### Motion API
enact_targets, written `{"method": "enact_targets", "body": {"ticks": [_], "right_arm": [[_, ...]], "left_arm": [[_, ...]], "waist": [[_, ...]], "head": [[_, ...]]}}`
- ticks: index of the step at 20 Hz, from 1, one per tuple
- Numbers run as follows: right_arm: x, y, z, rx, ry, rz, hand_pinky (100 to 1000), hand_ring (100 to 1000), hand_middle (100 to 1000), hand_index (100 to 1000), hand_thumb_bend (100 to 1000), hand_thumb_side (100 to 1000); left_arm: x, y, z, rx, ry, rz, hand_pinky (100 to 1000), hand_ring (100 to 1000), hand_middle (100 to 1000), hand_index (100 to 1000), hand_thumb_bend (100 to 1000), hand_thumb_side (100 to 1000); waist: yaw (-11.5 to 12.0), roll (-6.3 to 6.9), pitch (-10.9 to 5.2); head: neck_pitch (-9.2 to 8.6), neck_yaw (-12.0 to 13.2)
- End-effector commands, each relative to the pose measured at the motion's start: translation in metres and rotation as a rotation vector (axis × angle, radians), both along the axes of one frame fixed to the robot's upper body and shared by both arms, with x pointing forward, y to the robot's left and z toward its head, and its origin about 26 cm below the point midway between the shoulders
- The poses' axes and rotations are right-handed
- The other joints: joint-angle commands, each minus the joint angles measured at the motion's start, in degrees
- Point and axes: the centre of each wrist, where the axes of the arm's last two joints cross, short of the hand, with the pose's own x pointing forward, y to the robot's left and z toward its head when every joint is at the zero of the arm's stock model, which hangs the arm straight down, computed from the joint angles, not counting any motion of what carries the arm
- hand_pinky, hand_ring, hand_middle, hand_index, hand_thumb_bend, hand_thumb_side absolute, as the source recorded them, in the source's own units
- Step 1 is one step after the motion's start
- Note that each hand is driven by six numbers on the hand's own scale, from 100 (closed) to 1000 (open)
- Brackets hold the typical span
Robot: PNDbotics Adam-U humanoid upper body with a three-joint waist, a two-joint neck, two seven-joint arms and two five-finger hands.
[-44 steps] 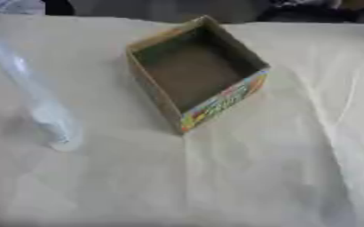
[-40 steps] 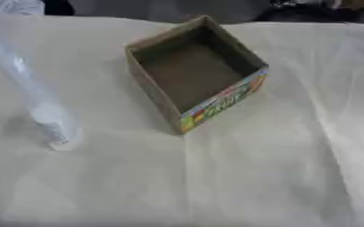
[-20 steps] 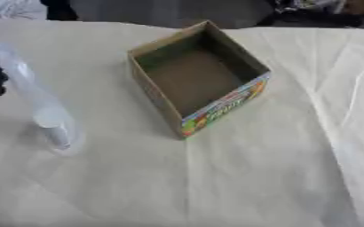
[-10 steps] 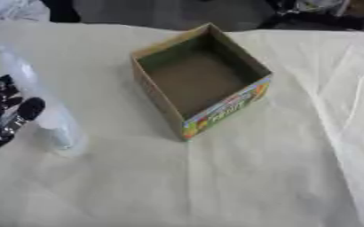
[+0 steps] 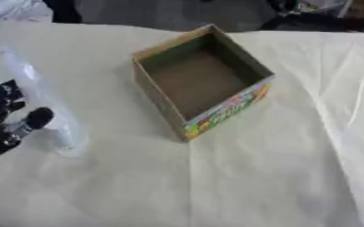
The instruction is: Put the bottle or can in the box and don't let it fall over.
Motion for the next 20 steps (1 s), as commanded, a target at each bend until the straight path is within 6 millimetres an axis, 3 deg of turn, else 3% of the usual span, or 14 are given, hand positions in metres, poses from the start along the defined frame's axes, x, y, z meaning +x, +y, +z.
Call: {"method": "enact_targets", "body": {"ticks": [1,20], "right_arm": [[0.0,-0.001,0.008,-0.026,-0.019,0.009,874,930,942,978,100,511],[0.001,0.001,0.008,-0.022,-0.007,0.016,876,930,943,978,100,510]], "left_arm": [[0.0,0.001,0.009,0.049,0.005,-0.007,941,929,902,912,1000,721],[0.022,-0.01,-0.002,-0.031,0.114,-0.032,929,853,846,862,1000,556]], "waist": [[-0.14,0.16,-0.59],[-0.79,0.4,-0.6]], "head": [[-0.61,0.28],[-0.53,0.31]]}}
